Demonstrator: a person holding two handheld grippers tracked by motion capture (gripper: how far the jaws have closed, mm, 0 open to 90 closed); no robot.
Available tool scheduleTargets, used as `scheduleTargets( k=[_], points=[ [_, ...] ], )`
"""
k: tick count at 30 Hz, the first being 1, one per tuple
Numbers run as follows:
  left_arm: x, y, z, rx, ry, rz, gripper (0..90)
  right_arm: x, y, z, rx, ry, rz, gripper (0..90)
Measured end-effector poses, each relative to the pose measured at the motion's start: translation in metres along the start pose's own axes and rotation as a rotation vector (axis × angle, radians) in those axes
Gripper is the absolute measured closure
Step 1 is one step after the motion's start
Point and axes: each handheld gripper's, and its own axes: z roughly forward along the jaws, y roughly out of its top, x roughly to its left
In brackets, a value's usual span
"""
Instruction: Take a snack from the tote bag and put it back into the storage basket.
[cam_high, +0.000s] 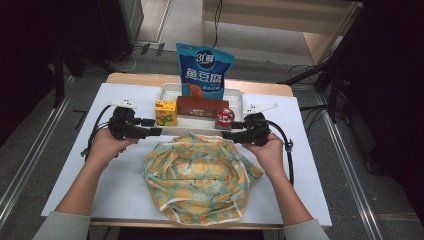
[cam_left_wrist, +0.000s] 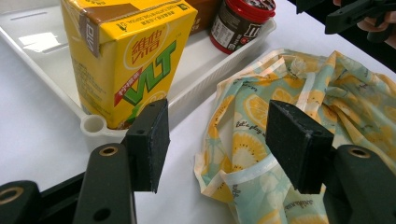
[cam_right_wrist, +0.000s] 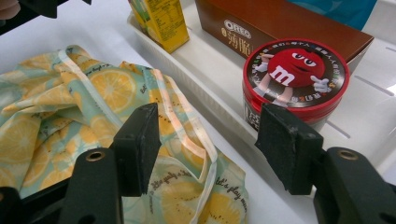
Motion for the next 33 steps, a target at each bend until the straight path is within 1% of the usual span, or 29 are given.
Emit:
scheduleTargets(
  k=[6,17,21,27,33],
  points=[
    [0.0,0.0,-0.001,-0.002,-0.001,-0.002,40.2,0.003,-0.004,-0.002,-0.002,0.008,-0.008,38.9],
    [0.0,0.0,-0.001,-0.001,0.001,-0.004,40.1,0.01,-0.01,-0.011,-0.003,0.01,-0.019,38.3],
    [0.0,0.0,-0.002,-0.001,0.004,-0.003,40.0,0.012,-0.013,-0.014,-0.002,-0.007,-0.031,38.3],
    [0.0,-0.001,-0.002,0.002,0.003,-0.007,39.8,0.014,-0.019,-0.02,-0.002,-0.011,-0.031,37.8],
    [-0.001,-0.002,-0.005,0.004,0.005,-0.01,39.8,0.013,-0.025,-0.027,-0.008,0.006,-0.028,34.4]
  ],
)
